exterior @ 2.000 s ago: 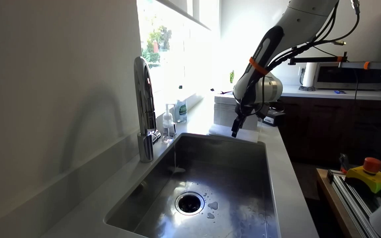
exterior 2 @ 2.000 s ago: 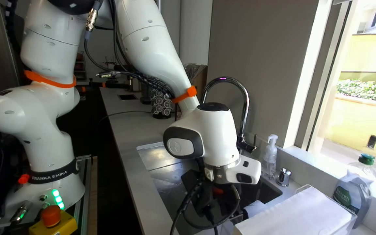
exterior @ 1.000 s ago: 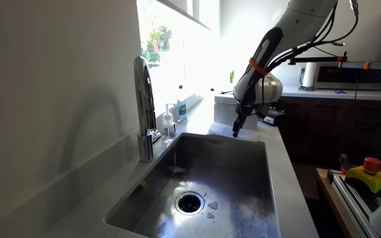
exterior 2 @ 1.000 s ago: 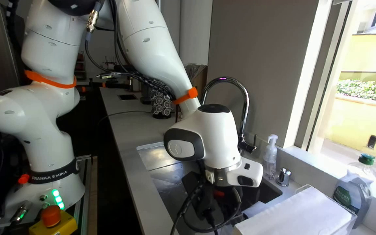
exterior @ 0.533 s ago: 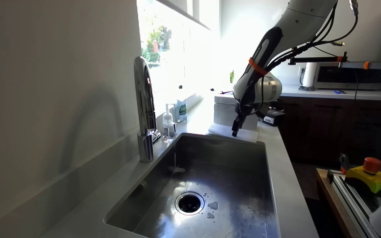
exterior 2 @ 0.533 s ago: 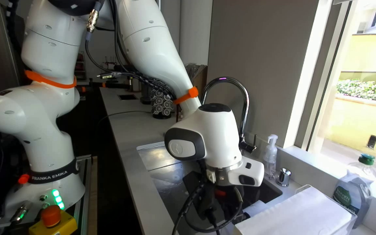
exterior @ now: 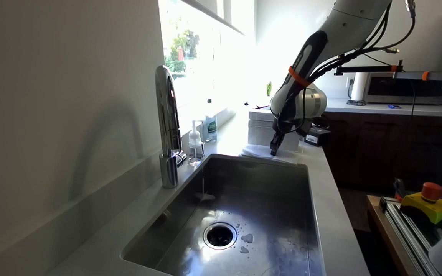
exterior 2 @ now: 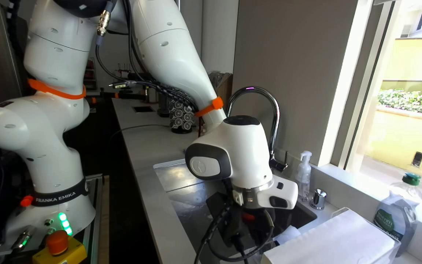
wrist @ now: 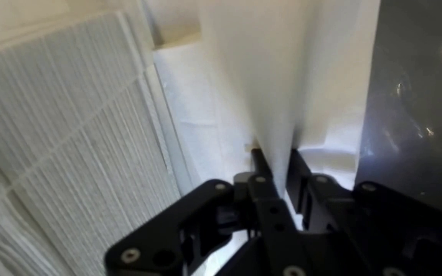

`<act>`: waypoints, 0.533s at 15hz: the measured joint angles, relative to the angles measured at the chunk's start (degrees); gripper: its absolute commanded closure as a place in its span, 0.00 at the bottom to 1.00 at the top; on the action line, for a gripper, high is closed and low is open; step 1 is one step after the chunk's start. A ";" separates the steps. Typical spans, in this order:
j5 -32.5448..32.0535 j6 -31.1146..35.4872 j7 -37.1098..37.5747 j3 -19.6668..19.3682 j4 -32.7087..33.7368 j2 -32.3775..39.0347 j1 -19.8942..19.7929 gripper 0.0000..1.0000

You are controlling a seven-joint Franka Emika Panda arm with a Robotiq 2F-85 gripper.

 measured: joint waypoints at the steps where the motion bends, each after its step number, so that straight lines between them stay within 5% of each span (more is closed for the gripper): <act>1: 0.01 0.00 0.00 0.07 0.03 -0.02 -0.11 1.00; 5: 0.01 0.00 0.00 0.13 0.16 -0.65 -0.36 0.89; 8: 0.01 0.00 -0.05 -0.23 0.31 -1.88 -0.58 1.00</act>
